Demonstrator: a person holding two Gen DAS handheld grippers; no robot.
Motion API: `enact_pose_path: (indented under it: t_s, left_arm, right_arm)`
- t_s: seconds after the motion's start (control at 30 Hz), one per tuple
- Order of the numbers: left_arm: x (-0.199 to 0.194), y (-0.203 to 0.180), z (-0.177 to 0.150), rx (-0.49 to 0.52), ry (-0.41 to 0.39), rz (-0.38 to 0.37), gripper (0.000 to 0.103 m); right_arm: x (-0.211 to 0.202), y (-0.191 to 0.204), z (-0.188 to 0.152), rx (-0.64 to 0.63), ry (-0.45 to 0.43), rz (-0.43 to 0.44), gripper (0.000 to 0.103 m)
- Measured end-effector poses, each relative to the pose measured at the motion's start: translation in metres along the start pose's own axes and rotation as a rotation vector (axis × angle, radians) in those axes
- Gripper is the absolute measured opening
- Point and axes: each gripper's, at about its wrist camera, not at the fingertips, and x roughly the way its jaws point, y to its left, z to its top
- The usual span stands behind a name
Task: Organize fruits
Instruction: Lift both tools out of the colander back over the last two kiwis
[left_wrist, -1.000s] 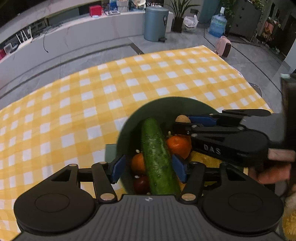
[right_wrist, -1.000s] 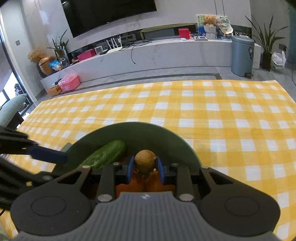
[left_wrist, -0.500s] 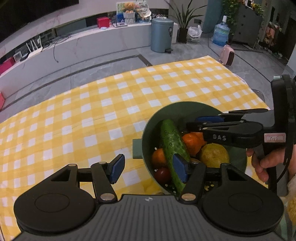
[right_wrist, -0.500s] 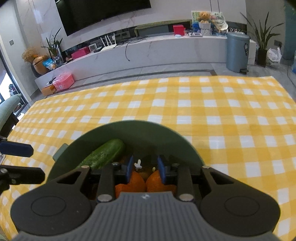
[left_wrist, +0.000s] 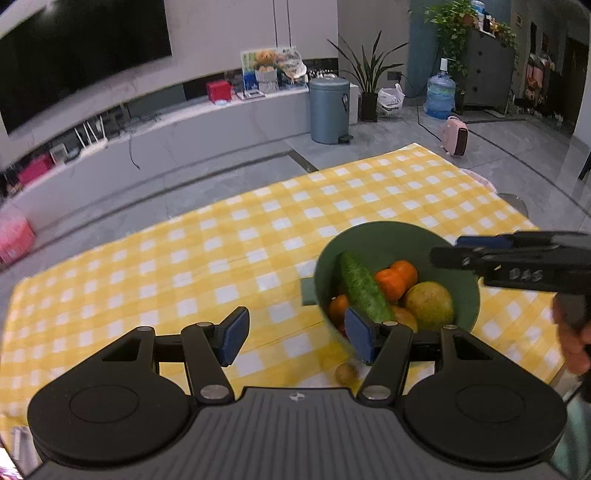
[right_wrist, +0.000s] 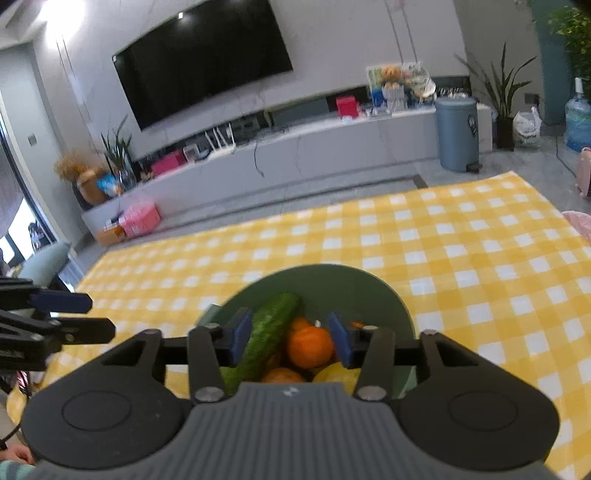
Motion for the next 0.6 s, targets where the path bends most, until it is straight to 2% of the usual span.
enact_pose_path:
  t_s: [0.13,0.27,0.6]
  left_arm:
    - [-0.016,-0.006,-0.015,0.073,-0.025,0.018,0.07]
    - [-0.027,-0.008,-0.035,0.106,-0.026,-0.024,0.07]
    - [-0.015,-0.009,-0.073,0.085,0.03,-0.113,0.07]
  right_arm:
    - [-0.022,0.014,-0.019,0.005,-0.043,-0.037,0.049]
    - [-0.037,0.032,-0.045,-0.019,-0.051,-0.067,0.05]
    - [-0.035,0.048,-0.097,-0.055,0.07,-0.098,0.05]
